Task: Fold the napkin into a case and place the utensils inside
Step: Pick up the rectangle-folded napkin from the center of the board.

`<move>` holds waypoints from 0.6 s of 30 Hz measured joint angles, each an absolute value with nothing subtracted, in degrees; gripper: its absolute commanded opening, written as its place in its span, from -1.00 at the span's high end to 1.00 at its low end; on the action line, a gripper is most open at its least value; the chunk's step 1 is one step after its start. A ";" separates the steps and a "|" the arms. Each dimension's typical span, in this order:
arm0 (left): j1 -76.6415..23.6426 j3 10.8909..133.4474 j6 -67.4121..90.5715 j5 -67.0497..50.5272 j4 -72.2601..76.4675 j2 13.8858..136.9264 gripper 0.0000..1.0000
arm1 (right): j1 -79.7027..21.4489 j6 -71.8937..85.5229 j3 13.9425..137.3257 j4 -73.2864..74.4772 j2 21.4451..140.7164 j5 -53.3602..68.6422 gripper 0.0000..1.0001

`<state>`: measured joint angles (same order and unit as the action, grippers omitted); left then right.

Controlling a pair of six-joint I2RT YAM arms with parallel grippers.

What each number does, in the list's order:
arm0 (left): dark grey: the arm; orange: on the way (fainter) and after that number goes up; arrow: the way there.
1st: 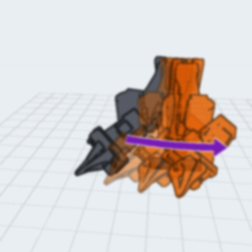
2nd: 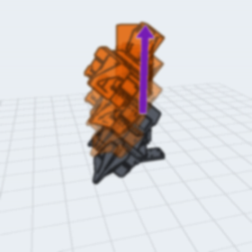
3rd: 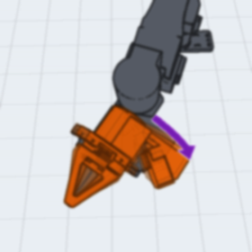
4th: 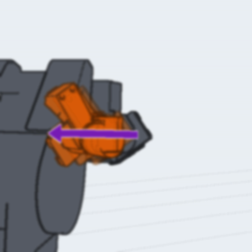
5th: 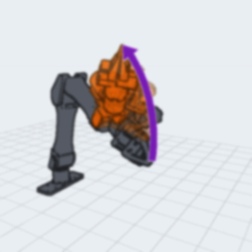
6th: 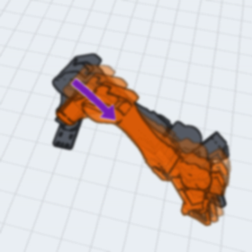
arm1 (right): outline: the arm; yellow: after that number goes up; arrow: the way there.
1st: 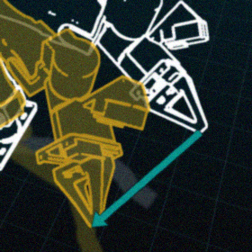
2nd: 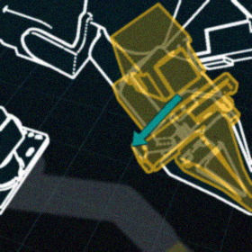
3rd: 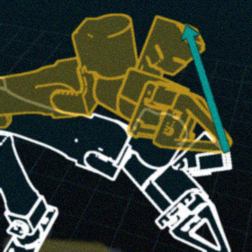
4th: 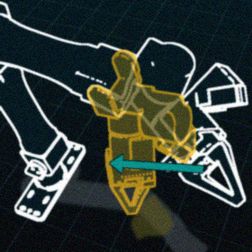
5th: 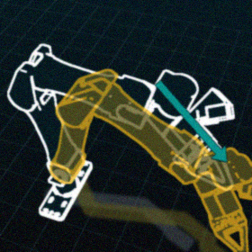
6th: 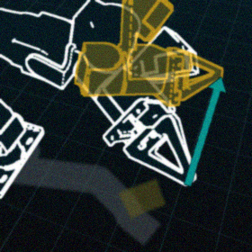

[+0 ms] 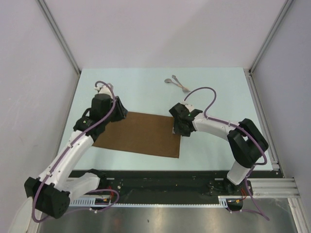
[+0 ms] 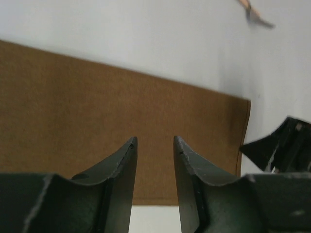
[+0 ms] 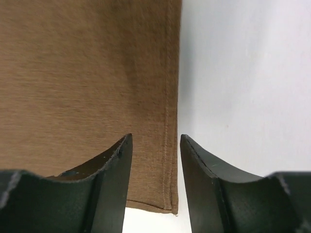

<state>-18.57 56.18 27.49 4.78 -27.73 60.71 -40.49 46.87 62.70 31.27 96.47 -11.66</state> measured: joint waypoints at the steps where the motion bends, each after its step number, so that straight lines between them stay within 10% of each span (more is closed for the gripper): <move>1: -19.75 54.98 27.49 4.89 -28.10 59.77 0.16 | -41.19 47.53 62.70 31.77 96.88 -12.51 0.05; 9: -23.79 46.63 26.74 4.80 -30.22 52.80 0.10 | -46.09 52.47 64.66 35.20 102.87 -17.85 0.11; 18: -23.83 45.47 24.29 5.04 -31.03 49.91 0.07 | -48.51 55.59 65.06 34.39 103.92 -21.15 0.79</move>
<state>-23.83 45.47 24.29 5.04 -31.03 49.91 -48.51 55.59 65.06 34.39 103.92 -21.15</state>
